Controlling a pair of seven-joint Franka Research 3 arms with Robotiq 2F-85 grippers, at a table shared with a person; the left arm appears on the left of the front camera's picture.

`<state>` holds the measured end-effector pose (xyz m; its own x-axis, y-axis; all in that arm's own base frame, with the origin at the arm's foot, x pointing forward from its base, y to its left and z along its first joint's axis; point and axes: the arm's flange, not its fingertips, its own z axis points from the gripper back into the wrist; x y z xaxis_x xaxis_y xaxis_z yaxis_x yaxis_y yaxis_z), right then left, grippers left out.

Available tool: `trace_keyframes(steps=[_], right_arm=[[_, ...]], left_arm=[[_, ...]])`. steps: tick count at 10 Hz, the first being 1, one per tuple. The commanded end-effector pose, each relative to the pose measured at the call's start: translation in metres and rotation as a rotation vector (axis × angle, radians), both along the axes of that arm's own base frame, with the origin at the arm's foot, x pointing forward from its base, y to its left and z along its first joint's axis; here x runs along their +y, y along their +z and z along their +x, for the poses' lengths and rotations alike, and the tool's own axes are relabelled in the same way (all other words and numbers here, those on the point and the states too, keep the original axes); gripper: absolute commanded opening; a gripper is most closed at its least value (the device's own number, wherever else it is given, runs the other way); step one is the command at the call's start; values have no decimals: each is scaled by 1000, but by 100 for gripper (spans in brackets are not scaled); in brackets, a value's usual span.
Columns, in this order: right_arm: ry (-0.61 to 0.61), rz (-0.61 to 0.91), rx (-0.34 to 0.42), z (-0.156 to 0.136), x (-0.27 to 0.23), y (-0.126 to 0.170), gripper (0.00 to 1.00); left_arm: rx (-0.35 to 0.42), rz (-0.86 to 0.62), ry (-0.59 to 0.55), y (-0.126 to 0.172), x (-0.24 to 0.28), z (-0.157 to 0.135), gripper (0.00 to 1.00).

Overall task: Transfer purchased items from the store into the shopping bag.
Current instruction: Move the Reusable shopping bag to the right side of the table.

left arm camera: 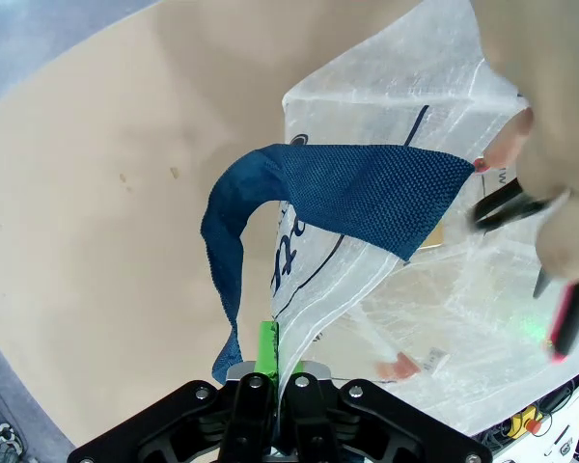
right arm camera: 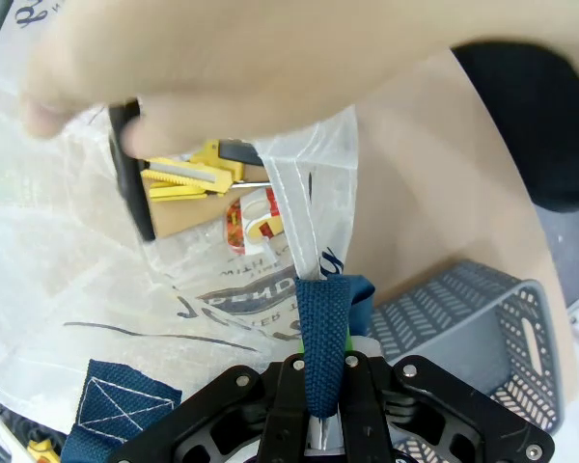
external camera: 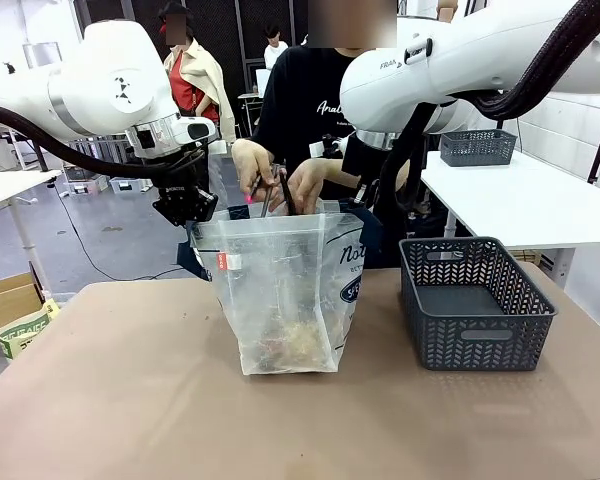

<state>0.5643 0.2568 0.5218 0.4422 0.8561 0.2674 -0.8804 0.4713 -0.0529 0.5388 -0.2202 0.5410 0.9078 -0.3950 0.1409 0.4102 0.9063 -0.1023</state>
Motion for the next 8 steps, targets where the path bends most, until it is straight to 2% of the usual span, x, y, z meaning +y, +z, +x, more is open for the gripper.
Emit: trace_keyframes(steps=[1,8], right_arm=[[-1,-1,0,1,-1,0,0],[-1,-1,0,1,-1,0,0]], left_arm=[[-9,5,13,2,2,1,0],[-9,5,13,2,2,1,0]])
